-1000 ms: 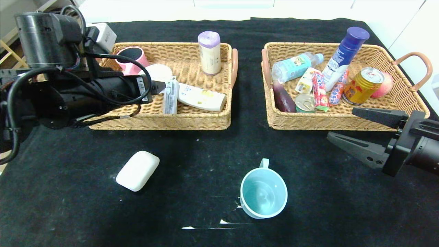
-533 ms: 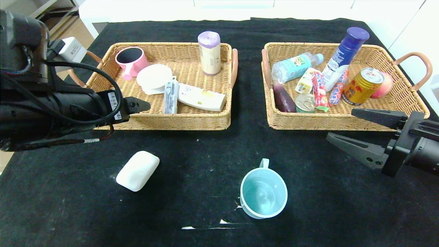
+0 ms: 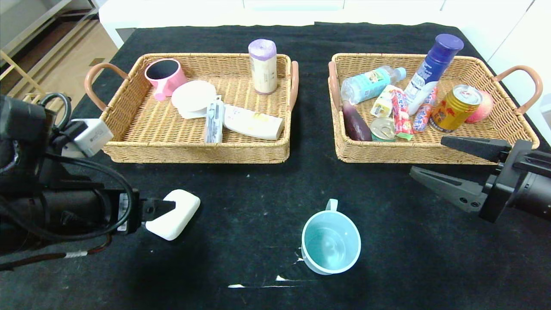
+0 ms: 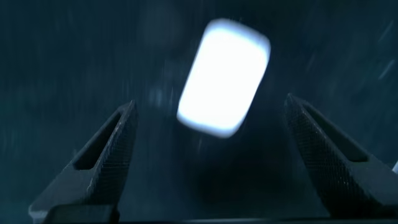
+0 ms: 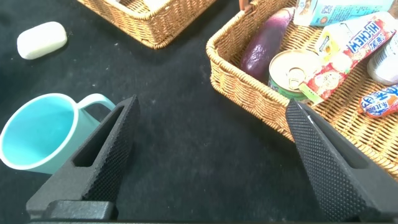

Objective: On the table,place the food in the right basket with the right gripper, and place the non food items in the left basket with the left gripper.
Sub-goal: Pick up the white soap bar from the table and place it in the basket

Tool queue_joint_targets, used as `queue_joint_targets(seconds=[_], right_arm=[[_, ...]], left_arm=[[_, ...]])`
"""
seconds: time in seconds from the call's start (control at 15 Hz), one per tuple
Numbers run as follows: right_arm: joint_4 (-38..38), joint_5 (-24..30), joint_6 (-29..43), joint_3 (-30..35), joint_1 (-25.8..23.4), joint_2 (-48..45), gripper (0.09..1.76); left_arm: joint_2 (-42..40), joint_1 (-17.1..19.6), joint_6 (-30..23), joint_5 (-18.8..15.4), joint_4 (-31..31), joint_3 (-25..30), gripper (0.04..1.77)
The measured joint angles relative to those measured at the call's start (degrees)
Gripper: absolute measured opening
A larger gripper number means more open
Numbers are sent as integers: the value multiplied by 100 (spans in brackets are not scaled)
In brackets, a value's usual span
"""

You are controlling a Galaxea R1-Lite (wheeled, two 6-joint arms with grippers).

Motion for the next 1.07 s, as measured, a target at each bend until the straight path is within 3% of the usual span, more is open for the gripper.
queue_joint_targets(seconds=[0.13,0.33,1.07], right_arm=[[0,0,-2,0,0,4,171],[0,2,-2,12,1,6,171],[-2,0,-9,26,17,1,171]], left_arm=[[-28,11,406,-190,579,-173,169],[6,171,1397,-439,696,-322,170],[984,289,1994,-516,690,-848,171]])
